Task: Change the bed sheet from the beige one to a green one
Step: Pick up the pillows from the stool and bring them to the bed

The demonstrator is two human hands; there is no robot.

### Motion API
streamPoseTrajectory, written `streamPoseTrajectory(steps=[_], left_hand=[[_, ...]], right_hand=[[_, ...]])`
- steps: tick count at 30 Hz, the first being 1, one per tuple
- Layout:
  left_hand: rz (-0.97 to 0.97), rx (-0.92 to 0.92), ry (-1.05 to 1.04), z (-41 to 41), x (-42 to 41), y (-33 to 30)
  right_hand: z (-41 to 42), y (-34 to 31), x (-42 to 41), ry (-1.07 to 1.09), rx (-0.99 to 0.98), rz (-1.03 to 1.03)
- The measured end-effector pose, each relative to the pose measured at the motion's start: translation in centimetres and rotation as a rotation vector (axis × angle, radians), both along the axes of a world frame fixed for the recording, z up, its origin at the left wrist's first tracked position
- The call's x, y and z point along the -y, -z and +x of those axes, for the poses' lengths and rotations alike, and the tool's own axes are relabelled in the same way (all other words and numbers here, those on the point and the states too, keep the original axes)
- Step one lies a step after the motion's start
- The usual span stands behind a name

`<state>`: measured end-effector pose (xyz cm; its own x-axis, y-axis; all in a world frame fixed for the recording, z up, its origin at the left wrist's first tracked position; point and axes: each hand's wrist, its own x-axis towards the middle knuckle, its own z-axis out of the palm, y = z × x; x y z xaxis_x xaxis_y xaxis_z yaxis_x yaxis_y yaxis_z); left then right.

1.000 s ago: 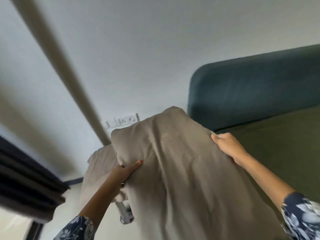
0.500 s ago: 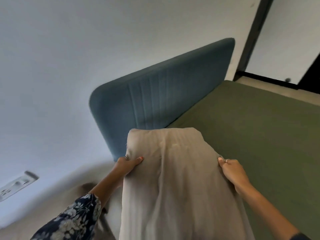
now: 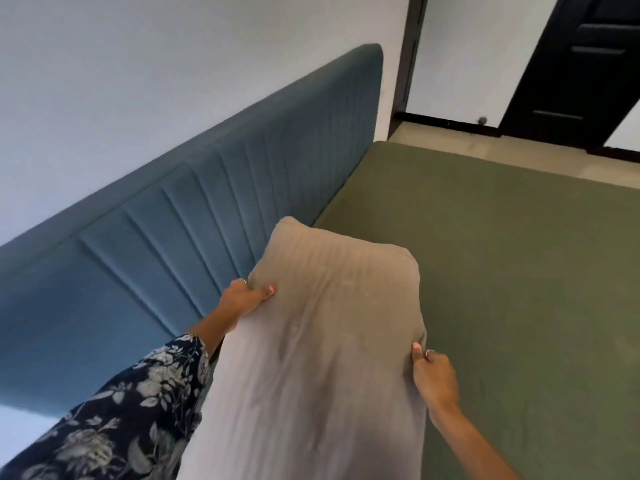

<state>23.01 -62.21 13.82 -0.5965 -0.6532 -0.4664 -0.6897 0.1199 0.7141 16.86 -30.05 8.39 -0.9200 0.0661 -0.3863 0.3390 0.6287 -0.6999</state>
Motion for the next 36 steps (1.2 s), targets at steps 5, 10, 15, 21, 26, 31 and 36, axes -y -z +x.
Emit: streamPoseTrajectory(steps=[5, 10, 15, 21, 26, 31, 36], left_hand=[[-0.068, 0.035, 0.070, -9.8, 6.7, 6.2], [-0.080, -0.007, 0.021, -17.1, 12.7, 12.3], [-0.228, 0.017, 0.214, -20.5, 14.0, 19.6], [-0.502, 0.373, 0.646, -16.8, 11.8, 29.4], [-0.518, 0.422, 0.668, -17.5, 12.4, 30.2], [-0.619, 0.312, 0.579, -16.5, 11.5, 29.0], [-0.675, 0.214, 0.493, -14.7, 9.4, 26.8]], right_hand=[[-4.8, 5.4, 7.1, 0.099, -0.018, 0.025], [-9.0, 10.3, 12.8, 0.148, -0.038, -0.019], [-11.7, 17.0, 15.7, 0.102, 0.058, 0.000], [-9.9, 23.1, 17.1, 0.137, 0.281, 0.034], [-9.4, 23.4, 17.1, 0.221, 0.344, -0.055], [-9.4, 22.8, 17.3, 0.245, 0.354, -0.032], [-10.1, 21.2, 17.2, 0.080, 0.179, 0.209]])
